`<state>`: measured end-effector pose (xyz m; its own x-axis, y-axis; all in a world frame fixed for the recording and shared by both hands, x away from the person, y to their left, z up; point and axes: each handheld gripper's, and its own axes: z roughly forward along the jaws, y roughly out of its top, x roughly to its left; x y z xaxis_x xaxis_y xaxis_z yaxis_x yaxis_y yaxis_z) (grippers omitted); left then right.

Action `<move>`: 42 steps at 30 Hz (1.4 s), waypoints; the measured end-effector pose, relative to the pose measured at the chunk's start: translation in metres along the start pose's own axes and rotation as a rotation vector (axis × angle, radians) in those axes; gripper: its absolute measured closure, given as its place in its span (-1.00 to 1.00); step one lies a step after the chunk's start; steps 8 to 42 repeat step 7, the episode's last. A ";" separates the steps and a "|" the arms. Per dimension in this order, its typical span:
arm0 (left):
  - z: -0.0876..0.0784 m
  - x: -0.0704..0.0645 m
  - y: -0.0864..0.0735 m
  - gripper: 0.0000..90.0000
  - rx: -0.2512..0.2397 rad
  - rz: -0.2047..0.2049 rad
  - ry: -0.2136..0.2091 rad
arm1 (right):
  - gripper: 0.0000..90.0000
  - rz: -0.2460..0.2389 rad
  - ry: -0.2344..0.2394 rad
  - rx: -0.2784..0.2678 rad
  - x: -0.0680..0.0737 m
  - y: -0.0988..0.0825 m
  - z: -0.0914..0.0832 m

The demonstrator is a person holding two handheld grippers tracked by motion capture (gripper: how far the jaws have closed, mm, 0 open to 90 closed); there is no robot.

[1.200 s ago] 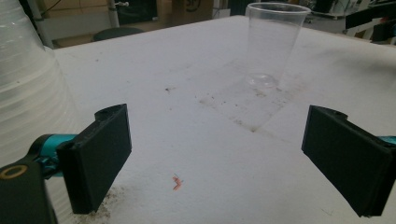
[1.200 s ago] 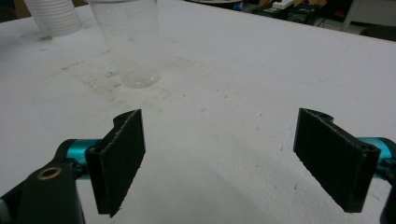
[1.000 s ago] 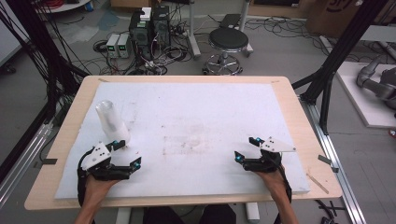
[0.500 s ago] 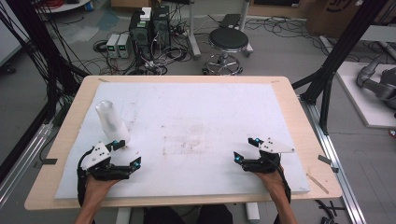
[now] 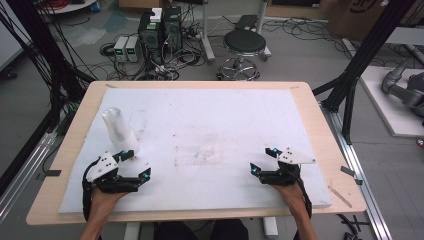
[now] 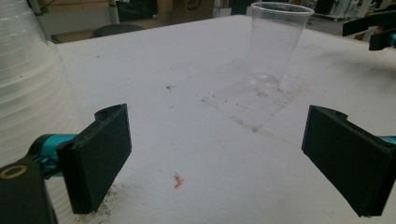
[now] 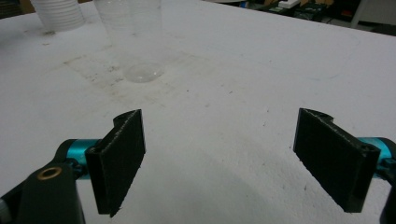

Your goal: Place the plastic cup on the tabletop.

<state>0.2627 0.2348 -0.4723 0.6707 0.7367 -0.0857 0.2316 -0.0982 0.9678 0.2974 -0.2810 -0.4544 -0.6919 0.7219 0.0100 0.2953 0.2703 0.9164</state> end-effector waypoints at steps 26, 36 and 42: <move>0.000 0.002 0.000 -0.81 0.002 -0.013 -0.003 | -0.62 -0.006 -0.003 -0.014 0.001 -0.001 -0.001; 0.000 0.002 0.000 -0.81 0.002 -0.013 -0.003 | -0.62 -0.006 -0.003 -0.014 0.001 -0.001 -0.001; 0.000 0.002 0.000 -0.81 0.002 -0.013 -0.003 | -0.62 -0.006 -0.003 -0.014 0.001 -0.001 -0.001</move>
